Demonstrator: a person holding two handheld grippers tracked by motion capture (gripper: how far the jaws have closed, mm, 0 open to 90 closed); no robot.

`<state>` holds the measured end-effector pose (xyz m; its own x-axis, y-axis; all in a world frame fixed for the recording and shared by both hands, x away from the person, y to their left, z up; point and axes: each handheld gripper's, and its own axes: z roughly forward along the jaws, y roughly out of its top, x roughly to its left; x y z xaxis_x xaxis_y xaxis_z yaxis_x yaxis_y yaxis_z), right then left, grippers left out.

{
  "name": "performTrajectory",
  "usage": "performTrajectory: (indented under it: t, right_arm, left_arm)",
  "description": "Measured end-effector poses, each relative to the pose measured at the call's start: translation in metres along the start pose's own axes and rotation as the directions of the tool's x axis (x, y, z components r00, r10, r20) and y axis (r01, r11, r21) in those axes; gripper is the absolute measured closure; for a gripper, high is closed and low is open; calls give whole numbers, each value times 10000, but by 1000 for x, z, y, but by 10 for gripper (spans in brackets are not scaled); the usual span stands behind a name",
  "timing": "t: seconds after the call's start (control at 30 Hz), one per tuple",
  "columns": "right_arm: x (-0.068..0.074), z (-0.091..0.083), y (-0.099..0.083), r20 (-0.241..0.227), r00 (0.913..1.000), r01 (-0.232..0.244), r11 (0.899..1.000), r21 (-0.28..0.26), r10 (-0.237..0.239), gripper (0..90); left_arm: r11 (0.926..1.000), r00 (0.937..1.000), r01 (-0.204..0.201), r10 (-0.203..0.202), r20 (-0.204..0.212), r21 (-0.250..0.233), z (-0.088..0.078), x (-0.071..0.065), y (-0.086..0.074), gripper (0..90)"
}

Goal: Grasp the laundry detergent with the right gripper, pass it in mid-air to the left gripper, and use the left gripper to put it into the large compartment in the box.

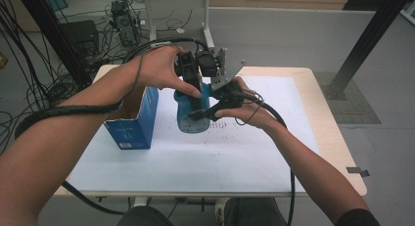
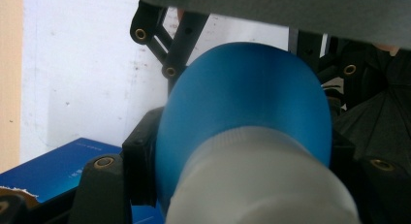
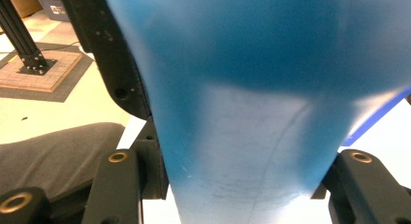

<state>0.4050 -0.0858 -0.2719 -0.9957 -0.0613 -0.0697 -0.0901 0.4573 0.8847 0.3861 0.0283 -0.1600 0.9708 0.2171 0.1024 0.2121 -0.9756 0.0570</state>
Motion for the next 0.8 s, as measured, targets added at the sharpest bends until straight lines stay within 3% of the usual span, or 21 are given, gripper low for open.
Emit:
performTrajectory:
  t: [0.8]
  right_arm:
    - [-1,2,-1,-120,9999,-64,10000,5,64,434]
  left_arm:
    - [10000,9999,29,-30,130,81,2,1,0,368]
